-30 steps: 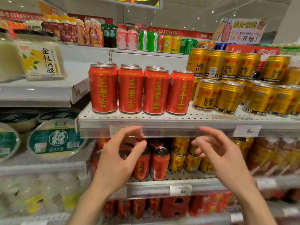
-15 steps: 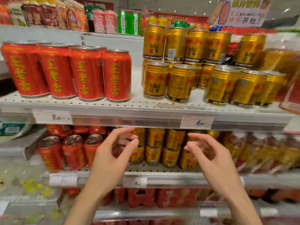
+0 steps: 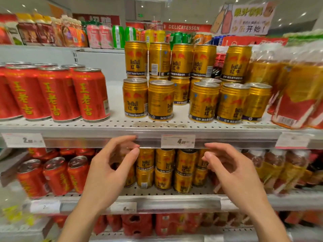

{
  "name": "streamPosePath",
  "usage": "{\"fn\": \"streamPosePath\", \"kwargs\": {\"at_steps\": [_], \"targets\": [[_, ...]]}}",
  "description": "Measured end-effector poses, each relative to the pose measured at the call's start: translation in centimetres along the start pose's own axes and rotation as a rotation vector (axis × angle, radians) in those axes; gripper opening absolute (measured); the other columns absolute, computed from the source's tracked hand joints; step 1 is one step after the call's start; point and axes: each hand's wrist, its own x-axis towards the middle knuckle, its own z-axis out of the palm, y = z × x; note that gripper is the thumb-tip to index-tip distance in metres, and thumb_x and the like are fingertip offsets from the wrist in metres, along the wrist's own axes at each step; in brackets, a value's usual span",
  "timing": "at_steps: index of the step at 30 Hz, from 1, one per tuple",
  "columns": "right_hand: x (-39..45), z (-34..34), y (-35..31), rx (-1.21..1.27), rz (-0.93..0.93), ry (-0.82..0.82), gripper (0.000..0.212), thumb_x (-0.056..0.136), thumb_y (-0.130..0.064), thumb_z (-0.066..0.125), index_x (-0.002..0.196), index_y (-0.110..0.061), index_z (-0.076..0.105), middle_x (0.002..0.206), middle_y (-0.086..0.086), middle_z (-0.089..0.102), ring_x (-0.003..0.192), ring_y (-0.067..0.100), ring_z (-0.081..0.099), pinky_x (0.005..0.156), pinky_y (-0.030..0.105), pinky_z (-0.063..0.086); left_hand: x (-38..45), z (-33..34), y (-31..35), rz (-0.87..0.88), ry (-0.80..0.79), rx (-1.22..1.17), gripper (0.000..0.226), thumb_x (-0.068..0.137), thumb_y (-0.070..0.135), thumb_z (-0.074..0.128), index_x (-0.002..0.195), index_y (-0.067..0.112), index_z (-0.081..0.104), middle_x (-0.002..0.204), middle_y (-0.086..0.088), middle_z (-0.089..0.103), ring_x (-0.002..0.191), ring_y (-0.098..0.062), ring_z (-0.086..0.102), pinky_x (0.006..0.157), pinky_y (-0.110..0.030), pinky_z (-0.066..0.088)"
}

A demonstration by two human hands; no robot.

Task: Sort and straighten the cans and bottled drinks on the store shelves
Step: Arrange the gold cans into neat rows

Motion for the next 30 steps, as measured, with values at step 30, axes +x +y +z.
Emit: {"fn": "streamPosePath", "kwargs": {"at_steps": [30], "targets": [[15.2, 4.3, -12.2, -0.727, -0.608, -0.278, 0.037, 0.091, -0.049, 0.062, 0.116, -0.021, 0.065, 0.118, -0.007, 0.065, 0.105, 0.012, 0.061, 0.092, 0.035, 0.054, 20.9, -4.4, 9.6, 0.293, -0.670, 1.049, 0.071, 0.082, 0.057, 0.072, 0.143, 0.028, 0.049, 0.148, 0.005, 0.052, 0.128, -0.017, 0.053, 0.097, -0.032, 0.041]]}}
